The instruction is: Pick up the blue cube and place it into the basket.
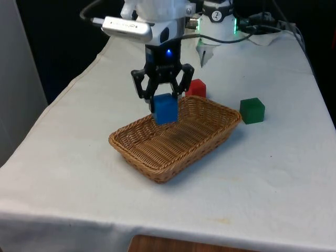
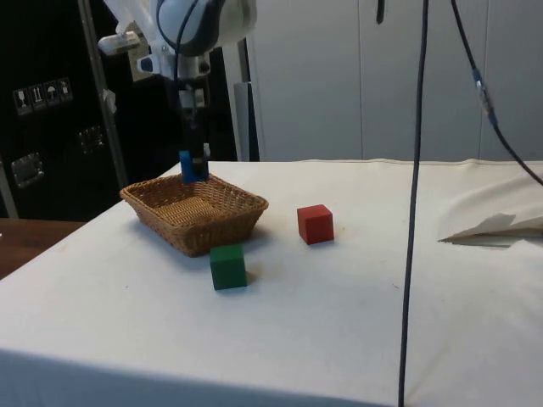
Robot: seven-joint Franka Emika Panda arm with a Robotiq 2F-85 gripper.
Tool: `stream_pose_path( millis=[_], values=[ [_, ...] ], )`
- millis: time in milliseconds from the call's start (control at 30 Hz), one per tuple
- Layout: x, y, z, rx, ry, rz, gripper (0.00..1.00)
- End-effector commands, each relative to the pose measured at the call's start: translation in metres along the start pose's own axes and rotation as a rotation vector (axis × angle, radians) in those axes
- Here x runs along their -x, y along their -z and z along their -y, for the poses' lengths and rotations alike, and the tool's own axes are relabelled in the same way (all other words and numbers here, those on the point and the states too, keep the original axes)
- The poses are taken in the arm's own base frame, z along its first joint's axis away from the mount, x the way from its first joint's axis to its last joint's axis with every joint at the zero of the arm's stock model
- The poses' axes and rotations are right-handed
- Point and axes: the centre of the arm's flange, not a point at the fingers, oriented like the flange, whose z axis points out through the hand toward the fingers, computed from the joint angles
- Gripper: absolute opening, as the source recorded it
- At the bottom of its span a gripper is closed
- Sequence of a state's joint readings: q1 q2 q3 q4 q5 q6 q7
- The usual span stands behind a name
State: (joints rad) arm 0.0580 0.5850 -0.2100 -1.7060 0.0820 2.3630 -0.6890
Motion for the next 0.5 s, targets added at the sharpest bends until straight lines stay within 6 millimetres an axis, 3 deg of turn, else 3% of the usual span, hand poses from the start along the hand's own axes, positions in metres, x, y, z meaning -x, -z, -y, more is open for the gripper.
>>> stream_pose_path(
  millis=[0,467],
  values=[
    [-0.002,-0.004,0.0,-0.001,-0.003,-0.007,0.01],
    [-0.01,-0.036,0.002,0.008,-0.003,-0.014,0.01]
  ],
)
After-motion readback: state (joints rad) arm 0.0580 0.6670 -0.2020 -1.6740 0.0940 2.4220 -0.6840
